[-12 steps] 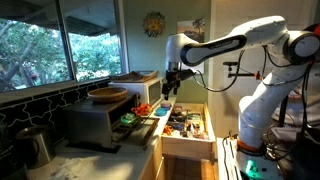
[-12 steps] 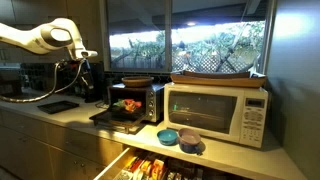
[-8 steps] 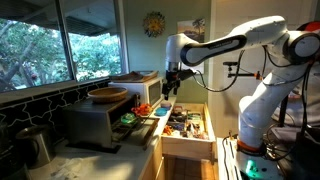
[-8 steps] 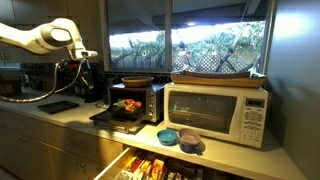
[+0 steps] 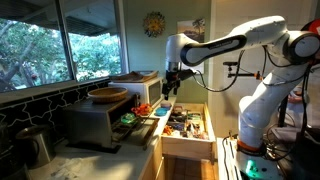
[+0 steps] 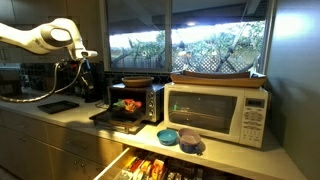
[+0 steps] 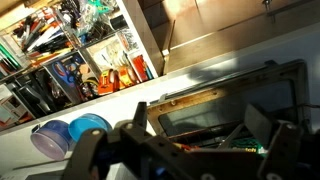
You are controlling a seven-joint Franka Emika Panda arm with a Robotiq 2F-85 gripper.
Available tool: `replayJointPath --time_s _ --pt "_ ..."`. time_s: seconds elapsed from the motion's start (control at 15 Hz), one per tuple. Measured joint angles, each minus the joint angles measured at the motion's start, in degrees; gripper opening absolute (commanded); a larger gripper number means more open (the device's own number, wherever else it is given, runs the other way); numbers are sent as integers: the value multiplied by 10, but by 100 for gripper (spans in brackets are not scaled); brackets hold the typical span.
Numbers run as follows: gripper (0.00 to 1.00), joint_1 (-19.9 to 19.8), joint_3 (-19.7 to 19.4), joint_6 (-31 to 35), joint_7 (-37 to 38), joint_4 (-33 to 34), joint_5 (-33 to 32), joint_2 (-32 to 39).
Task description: Pick up the orange packet from the oven tray and put it in the brown bowl on the gray oven
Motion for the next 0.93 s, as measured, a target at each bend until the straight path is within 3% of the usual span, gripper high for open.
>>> replayJointPath --time_s 0.8,0.93 --pt "100 0 0 0 1 0 -2 0" --pt "100 -9 6 0 52 0 -34 0"
